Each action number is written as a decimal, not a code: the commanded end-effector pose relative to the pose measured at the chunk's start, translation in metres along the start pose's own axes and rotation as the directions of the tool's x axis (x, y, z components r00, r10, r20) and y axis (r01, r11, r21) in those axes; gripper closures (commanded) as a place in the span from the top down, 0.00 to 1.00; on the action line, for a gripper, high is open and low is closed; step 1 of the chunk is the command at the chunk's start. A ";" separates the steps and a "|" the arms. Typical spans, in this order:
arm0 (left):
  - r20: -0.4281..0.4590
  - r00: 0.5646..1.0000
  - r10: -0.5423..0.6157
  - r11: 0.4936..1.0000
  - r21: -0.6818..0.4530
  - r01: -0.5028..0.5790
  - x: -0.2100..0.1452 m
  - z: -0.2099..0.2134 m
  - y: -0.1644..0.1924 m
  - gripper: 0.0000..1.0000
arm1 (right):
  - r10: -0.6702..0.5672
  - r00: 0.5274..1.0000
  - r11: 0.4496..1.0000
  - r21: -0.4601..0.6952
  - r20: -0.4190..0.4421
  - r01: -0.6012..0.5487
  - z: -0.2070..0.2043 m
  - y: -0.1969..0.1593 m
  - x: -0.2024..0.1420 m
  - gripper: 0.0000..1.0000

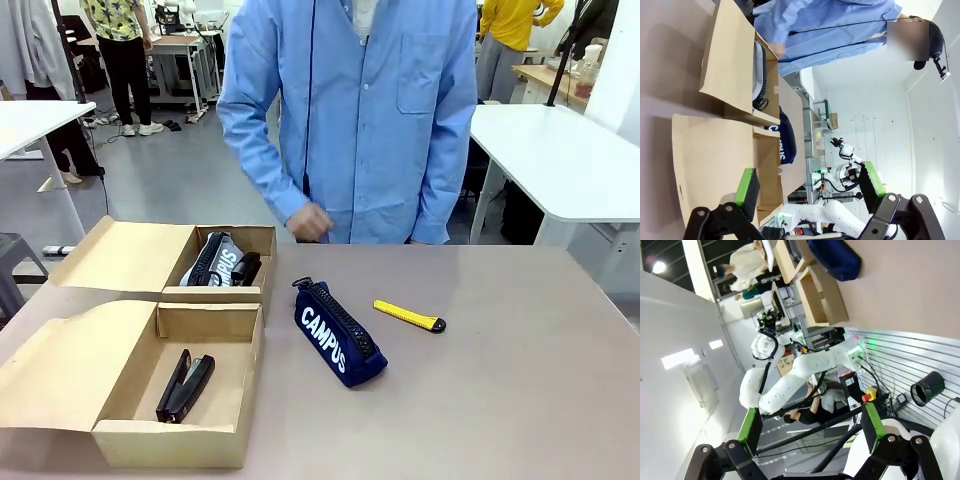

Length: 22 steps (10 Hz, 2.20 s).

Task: Place items inside the box.
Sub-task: Pick up a Pencil pouch or Stapler and place it inside the Mailer Box closest to the robot.

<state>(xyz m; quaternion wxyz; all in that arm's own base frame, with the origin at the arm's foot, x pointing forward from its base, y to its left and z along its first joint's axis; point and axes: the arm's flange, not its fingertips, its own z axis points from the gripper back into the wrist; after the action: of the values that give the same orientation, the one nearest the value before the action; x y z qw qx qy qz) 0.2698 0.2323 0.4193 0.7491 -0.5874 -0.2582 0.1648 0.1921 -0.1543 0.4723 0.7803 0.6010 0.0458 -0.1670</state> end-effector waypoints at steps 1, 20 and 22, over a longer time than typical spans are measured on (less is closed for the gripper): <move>0.002 1.000 -0.021 1.000 -0.013 0.021 -0.001 0.000 -0.001 1.00 | 0.147 0.989 0.980 -0.132 -0.005 -0.146 -0.036 0.040 0.017 1.00; 0.002 1.000 -0.021 1.000 -0.013 0.021 -0.001 0.000 -0.001 1.00 | 0.585 0.525 0.172 -0.538 -0.618 -0.825 -0.455 0.151 0.056 1.00; 0.002 1.000 -0.021 1.000 -0.013 0.021 -0.001 0.000 -0.001 1.00 | 0.523 0.632 0.385 -0.503 -0.572 -0.774 -0.337 0.175 0.057 1.00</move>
<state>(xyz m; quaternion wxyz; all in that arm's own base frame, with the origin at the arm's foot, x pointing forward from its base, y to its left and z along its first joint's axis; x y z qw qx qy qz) 0.2701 0.2323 0.4194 0.7496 -0.5870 -0.2579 0.1644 0.3503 0.2666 0.4783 0.9273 0.1733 -0.0354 0.3300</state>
